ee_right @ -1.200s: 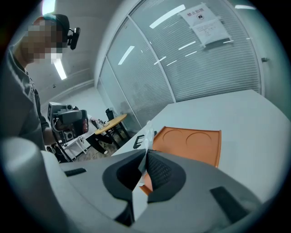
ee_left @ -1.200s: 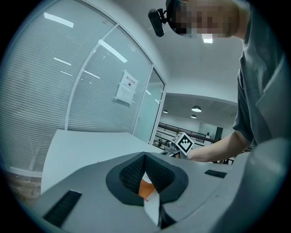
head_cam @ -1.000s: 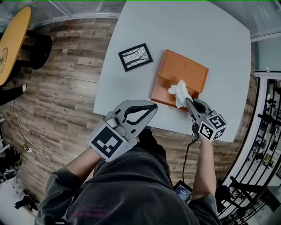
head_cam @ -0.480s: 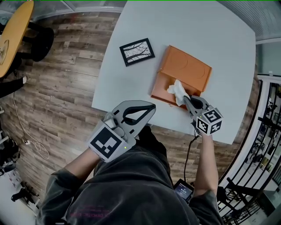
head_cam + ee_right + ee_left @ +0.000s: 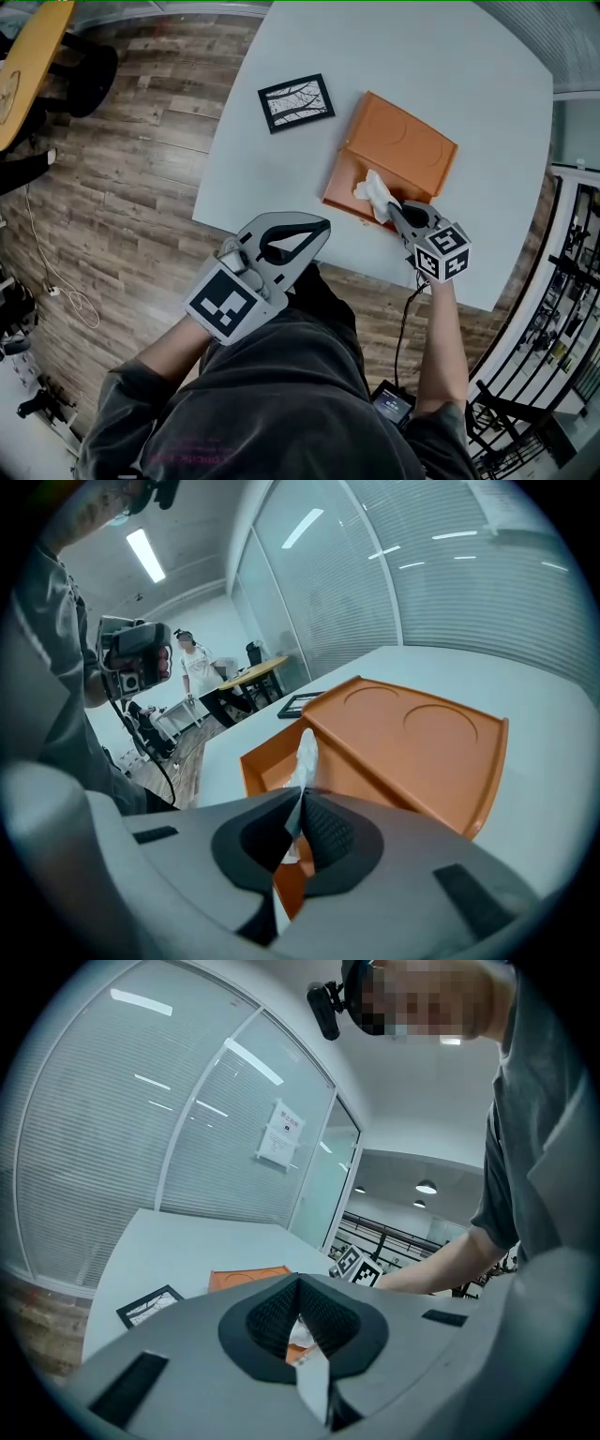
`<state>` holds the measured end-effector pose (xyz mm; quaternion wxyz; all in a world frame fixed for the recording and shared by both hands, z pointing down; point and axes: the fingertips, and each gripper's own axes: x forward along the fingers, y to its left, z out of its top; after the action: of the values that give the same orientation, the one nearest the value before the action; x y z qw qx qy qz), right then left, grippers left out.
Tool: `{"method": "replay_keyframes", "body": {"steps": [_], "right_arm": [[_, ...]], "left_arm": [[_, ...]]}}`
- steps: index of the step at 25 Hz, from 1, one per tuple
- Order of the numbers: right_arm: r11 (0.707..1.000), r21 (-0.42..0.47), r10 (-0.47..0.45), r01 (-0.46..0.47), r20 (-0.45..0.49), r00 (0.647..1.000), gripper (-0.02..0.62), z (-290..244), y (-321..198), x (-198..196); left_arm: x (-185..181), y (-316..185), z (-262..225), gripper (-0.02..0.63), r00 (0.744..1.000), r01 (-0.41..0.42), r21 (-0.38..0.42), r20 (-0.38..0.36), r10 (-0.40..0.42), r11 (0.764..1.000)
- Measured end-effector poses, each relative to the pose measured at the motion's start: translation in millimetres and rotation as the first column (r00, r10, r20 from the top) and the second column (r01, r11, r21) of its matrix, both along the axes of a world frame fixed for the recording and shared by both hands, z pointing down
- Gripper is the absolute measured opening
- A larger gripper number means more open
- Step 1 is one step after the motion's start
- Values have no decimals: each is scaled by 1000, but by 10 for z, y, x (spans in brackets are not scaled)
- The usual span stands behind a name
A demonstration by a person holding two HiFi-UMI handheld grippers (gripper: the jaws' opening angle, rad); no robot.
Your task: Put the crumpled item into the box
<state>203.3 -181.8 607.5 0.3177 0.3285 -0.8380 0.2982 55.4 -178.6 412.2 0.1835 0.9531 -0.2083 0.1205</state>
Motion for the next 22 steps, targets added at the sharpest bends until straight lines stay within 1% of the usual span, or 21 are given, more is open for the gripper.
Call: {"method": "replay_keyframes", "body": {"steps": [5, 8, 15, 19, 22], "right_arm": [[998, -24, -63, 62, -40, 997, 6, 87, 14, -33], [996, -33, -81, 79, -64, 995, 6, 119, -12, -38], [996, -63, -66, 58, -151, 986, 8, 251, -71, 48], [998, -64, -40, 29, -186, 982, 8, 292, -112, 72], [998, -62, -30, 16, -234, 972, 12, 336, -139, 101]], "left_arm": [[-4, 4, 22, 12, 1000, 7, -3, 0, -7, 1000], [-5, 6, 33, 12, 1000, 12, -6, -1, -12, 1000], [-4, 9, 41, 12, 1000, 18, -9, -3, -18, 1000], [-23, 1, 43, 12, 1000, 19, -9, 0, -19, 1000], [-31, 2, 39, 12, 1000, 19, -10, 2, -19, 1000]]}}
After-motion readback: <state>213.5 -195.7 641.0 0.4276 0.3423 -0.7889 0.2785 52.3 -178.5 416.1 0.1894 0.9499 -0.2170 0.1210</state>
